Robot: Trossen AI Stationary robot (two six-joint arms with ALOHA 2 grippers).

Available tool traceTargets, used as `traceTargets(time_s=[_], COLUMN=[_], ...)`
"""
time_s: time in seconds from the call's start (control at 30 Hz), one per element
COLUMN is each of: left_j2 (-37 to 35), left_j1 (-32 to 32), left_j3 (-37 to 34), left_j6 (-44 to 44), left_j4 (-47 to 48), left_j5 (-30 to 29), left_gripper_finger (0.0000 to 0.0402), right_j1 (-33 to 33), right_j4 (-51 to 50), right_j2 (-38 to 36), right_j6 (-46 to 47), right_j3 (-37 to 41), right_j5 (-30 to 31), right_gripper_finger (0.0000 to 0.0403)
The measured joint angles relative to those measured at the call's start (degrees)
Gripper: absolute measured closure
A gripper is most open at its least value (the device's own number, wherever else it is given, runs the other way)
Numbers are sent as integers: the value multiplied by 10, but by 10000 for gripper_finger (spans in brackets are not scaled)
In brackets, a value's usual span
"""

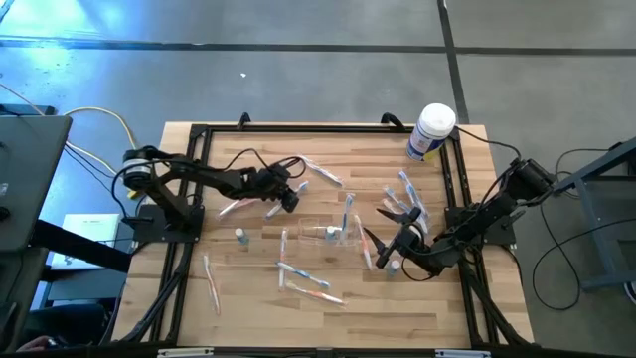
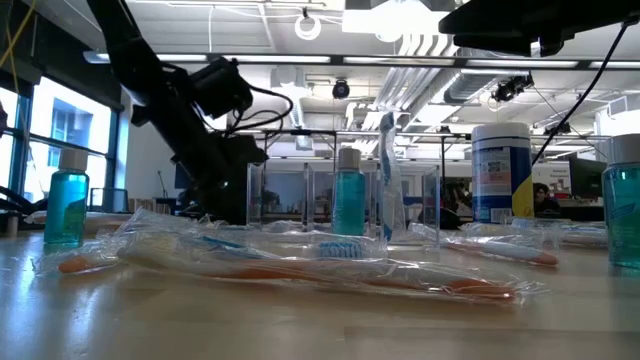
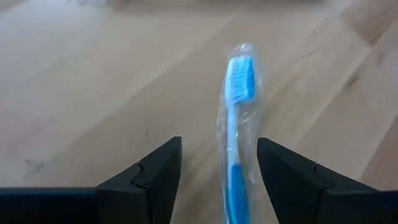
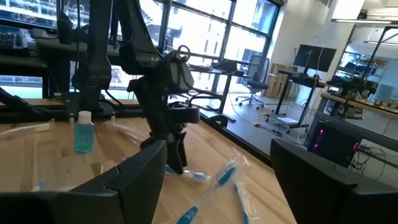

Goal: Pick & Place toothbrushing station
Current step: Put the blue toothbrush into the transparent organizer

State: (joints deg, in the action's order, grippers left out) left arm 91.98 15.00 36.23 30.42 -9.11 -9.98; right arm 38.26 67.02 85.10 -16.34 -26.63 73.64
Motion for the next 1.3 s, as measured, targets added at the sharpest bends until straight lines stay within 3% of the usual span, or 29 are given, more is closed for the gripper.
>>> traceTargets(time_s=[0.37, 0.5, 0.77, 1.03, 1.3], left_j2=[15, 15, 14, -16, -156], left_j1=[-25, -29, -33, -52, -128], left_j3=[2, 2, 1, 7, 15], left_j6=[-41, -51, -54, -63, -97], left_j4=[25, 35, 34, 31, 41], left_j5=[-53, -55, -55, -54, -211], left_gripper_finger=[215, 255, 383, 396, 398], right_j1=[0, 0, 0, 0, 8], right_j4=[0, 0, 0, -6, -10], right_j2=[0, 0, 0, 0, 0], right_j6=[0, 1, 10, 10, 10], right_j3=[0, 0, 0, 0, 0], right_j5=[0, 0, 0, 1, 51], right_gripper_finger=[123, 123, 123, 123, 123])
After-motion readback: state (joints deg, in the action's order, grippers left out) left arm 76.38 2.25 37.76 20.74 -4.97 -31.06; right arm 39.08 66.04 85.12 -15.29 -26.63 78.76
